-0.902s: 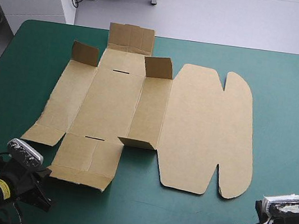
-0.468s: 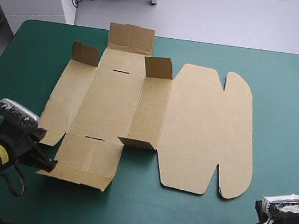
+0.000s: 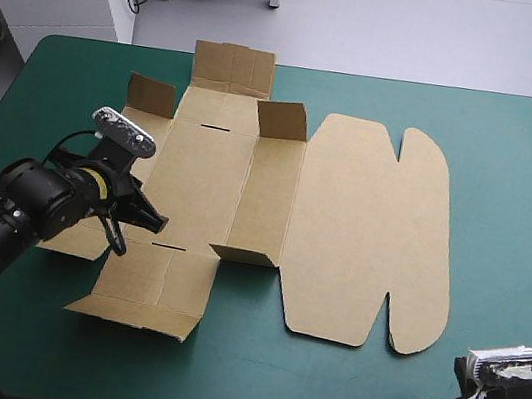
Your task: Fold the box
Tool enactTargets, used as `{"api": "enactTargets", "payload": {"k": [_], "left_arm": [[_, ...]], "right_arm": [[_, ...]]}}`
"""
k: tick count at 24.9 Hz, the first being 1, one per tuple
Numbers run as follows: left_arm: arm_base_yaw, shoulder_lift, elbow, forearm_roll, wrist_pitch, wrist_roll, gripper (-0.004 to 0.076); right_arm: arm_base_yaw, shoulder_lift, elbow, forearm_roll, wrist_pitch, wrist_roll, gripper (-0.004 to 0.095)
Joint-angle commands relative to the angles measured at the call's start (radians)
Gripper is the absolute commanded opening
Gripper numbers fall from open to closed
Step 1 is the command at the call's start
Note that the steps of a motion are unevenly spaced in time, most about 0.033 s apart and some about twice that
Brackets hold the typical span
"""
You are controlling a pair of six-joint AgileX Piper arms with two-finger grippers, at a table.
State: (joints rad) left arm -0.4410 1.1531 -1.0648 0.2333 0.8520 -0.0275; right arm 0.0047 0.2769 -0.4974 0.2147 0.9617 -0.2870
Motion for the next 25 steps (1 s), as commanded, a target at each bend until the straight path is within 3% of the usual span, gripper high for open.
{"api": "enactTargets", "payload": {"k": [1, 9, 12, 14, 20, 23, 25], "left_arm": [[0.093, 0.036, -0.085, -0.155, -0.054, 0.149, 0.0018], [0.522, 0.136, -0.131, -0.695, 0.081, 0.597, 0.0018], [0.746, 0.202, -0.131, -0.934, 0.257, 0.758, 0.0018], [0.88, 0.237, -0.131, -1.011, 0.314, 0.823, 0.0018], [1.129, 0.318, -0.131, -1.028, 0.29, 0.83, 0.0015], [1.134, 0.375, -0.131, -1.015, 0.24, 0.844, 0.0023], [1.134, 0.408, -0.131, -1.018, 0.241, 0.853, 0.0075]], "right_arm": [[0.005, 0.014, -0.027, 0.003, -0.06, -0.007, -0.0014], [0.005, 0.014, -0.027, 0.003, -0.06, -0.007, -0.0014], [0.005, 0.014, -0.027, 0.003, -0.06, -0.007, -0.0014], [0.005, 0.014, -0.027, 0.003, -0.06, -0.007, -0.0014], [0.005, 0.014, -0.027, 0.003, -0.06, -0.007, -0.0014], [0.005, 0.014, -0.027, 0.003, -0.06, -0.007, -0.0014], [0.005, 0.014, -0.027, 0.003, -0.06, -0.007, -0.0014]]}}
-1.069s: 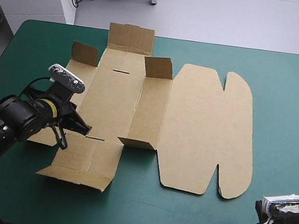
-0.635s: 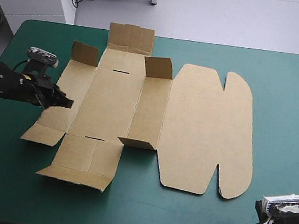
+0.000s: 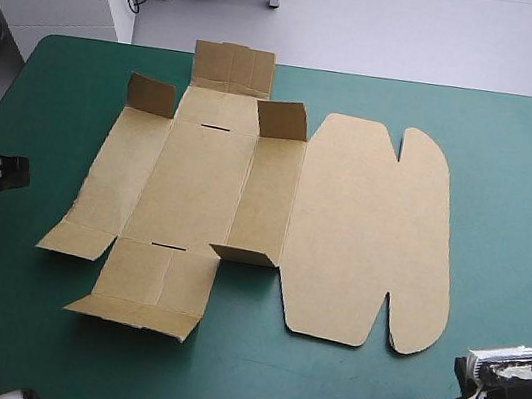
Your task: Fold the box
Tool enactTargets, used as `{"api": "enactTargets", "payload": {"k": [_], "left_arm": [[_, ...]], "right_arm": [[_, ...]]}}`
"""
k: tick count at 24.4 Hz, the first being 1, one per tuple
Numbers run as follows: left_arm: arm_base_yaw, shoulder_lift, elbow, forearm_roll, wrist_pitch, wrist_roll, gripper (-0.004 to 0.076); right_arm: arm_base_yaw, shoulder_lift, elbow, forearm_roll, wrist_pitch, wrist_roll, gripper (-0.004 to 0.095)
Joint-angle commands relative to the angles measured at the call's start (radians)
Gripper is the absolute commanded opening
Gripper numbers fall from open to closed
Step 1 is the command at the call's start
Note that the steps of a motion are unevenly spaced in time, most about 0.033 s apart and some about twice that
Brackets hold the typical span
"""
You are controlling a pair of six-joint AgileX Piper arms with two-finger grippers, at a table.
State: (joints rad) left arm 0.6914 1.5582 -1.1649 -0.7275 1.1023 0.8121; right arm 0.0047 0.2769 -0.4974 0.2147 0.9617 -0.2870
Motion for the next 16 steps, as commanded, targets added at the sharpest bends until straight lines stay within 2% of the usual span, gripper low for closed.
{"api": "enactTargets", "payload": {"k": [1, 5, 6, 7, 10, 16], "left_arm": [[0.001, 0.023, -0.031, -0.055, -0.003, 0.016, 0.0121], [0.001, 0.141, -0.031, -0.057, 0.027, 0.027, 0.0443], [-0.001, 0.18, -0.041, -0.055, 0.061, 0.027, 0.0526], [-0.001, 0.222, -0.057, -0.057, 0.1, 0.027, 0.0559], [-0.019, 0.319, -0.125, -0.08, 0.193, 0.027, 0.0558], [-0.072, 0.333, -0.14, -0.061, 0.193, 0.045, 0.0558]], "right_arm": [[0.005, 0.014, -0.027, 0.003, -0.06, -0.007, -0.0014], [0.005, 0.014, -0.027, 0.003, -0.06, -0.007, -0.0014], [0.005, 0.014, -0.027, 0.003, -0.06, -0.007, -0.0014], [0.005, 0.014, -0.027, 0.003, -0.06, -0.007, -0.0014], [0.005, 0.016, -0.027, 0.003, -0.06, -0.007, -0.0014], [0.005, 0.016, -0.027, 0.003, -0.06, -0.007, -0.0014]]}}
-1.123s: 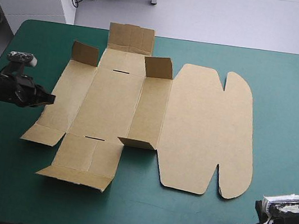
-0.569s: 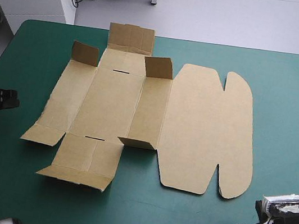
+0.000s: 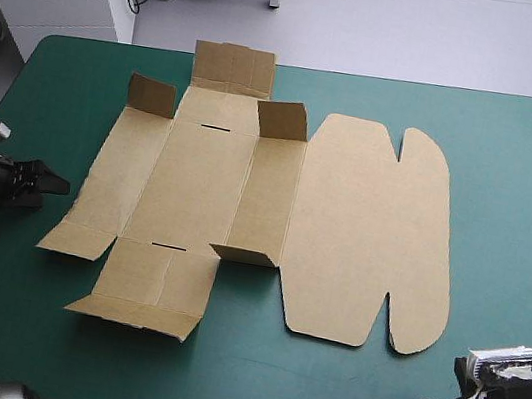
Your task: Fold the box
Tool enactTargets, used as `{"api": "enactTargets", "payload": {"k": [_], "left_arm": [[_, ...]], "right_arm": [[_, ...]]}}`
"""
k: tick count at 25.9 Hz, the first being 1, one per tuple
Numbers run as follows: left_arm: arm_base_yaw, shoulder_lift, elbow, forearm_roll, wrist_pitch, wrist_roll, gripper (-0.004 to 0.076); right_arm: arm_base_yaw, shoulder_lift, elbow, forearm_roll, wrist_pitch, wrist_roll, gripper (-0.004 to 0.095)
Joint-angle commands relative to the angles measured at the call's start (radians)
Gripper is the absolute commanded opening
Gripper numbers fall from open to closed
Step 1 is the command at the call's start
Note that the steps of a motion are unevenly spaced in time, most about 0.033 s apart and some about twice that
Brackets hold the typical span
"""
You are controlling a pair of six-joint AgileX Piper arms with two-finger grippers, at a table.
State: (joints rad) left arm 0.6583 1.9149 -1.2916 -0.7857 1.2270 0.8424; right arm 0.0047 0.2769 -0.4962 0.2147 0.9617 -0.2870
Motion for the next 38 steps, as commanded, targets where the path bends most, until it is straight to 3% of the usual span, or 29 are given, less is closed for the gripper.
{"api": "enactTargets", "payload": {"k": [1, 9, 17, 19, 23, 31, 38], "left_arm": [[-0.053, -0.024, -0.013, 0.011, 0.068, 0.014, 0.0558], [-0.236, -0.003, -0.013, 0.102, 0.068, -0.026, 0.0558], [-0.296, -0.005, -0.013, 0.087, 0.07, -0.098, 0.0557], [-0.313, -0.005, -0.013, 0.089, 0.07, -0.111, 0.0521], [-0.362, -0.005, -0.013, 0.09, 0.068, -0.115, 0.0377], [-0.367, -0.005, -0.013, 0.093, 0.03, -0.085, 0.0006], [-0.371, -0.005, -0.031, 0.013, 0.037, -0.063, -0.0008]], "right_arm": [[0.005, 0.016, -0.028, 0.003, -0.06, -0.007, -0.0014], [0.005, 0.016, -0.028, 0.003, -0.06, -0.007, -0.0014], [0.005, 0.016, -0.028, 0.003, -0.06, -0.007, -0.0014], [0.005, 0.016, -0.028, 0.003, -0.06, -0.007, -0.0014], [0.005, 0.016, -0.028, 0.003, -0.062, -0.007, -0.0014], [0.005, 0.016, -0.028, 0.003, -0.062, -0.007, -0.0014], [0.005, 0.016, -0.028, 0.003, -0.062, -0.007, -0.0014]]}}
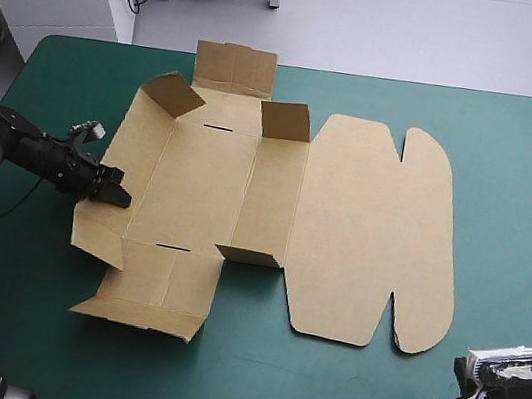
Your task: Fold the box
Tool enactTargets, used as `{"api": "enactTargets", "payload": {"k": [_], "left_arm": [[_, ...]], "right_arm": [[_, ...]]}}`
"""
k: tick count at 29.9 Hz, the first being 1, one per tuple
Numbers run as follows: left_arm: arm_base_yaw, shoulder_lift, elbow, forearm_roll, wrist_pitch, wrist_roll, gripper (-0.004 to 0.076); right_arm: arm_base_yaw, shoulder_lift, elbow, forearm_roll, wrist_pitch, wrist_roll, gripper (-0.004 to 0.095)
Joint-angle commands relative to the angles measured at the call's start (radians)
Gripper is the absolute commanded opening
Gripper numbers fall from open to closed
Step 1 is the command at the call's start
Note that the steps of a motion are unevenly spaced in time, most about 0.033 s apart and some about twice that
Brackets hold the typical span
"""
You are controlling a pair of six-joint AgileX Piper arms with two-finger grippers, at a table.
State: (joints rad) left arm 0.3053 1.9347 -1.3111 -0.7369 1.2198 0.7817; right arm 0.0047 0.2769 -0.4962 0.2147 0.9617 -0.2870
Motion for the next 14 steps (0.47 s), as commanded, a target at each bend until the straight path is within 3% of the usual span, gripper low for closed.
{"api": "enactTargets", "payload": {"k": [1, 10, 14], "left_arm": [[-0.018, -0.025, -0.016, -0.053, 0.054, -0.003, -0.0008], [-0.157, -0.111, -0.141, 0.057, 0.075, -0.014, -0.0008], [-0.306, -0.158, -0.269, 0.282, 0.075, -0.106, -0.0007]], "right_arm": [[0.005, 0.016, -0.028, 0.003, -0.062, -0.007, -0.0014], [0.005, 0.016, -0.028, 0.003, -0.062, -0.003, -0.0014], [0.005, 0.018, -0.028, 0.003, -0.062, -0.003, -0.0014]]}}
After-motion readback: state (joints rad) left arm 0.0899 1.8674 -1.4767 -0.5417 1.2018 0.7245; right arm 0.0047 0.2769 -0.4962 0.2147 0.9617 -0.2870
